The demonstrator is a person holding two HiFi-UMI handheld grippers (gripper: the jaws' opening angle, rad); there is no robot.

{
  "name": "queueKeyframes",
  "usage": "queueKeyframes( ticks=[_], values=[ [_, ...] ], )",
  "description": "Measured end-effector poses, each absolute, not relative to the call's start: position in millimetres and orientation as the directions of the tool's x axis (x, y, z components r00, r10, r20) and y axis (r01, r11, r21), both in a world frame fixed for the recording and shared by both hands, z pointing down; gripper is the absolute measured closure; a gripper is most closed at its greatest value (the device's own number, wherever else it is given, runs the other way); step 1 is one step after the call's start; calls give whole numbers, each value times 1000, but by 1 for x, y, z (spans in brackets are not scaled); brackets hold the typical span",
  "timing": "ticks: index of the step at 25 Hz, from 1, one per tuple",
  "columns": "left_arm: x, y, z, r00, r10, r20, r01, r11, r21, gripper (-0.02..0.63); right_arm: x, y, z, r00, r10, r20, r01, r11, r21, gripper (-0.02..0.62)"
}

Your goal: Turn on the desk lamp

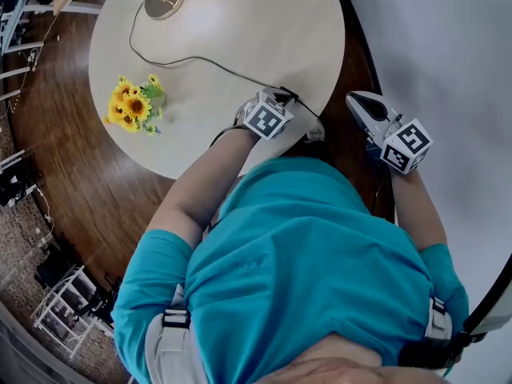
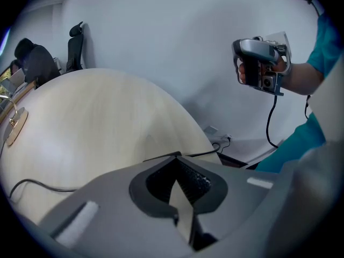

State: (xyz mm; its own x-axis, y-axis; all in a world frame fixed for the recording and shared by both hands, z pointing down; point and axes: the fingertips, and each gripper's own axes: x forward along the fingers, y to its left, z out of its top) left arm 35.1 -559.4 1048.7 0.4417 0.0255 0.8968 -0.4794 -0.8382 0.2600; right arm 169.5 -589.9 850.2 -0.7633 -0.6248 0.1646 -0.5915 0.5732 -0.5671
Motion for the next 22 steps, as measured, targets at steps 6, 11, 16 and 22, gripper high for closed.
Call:
queueKeyframes(
  ticks=[6, 11, 16, 22],
  values=[
    [35, -561, 1048, 443, 19, 896, -485, -835, 258, 581, 167, -588, 853, -765, -620, 176, -593, 569, -570, 594],
    [35, -563, 1049, 446, 10, 895, -488, -835, 253, 581, 166, -589, 851, -770, -615, 169, -586, 579, -566, 594],
    [38, -566, 1047, 445, 0, 895, -499, -830, 248, 582, 171, -588, 844, -772, -613, 170, -588, 585, -558, 594],
    [49, -584, 1005, 545, -86, 834, -552, -785, 280, 583, 180, -593, 825, -784, -602, 155, -576, 609, -545, 594]
  ],
)
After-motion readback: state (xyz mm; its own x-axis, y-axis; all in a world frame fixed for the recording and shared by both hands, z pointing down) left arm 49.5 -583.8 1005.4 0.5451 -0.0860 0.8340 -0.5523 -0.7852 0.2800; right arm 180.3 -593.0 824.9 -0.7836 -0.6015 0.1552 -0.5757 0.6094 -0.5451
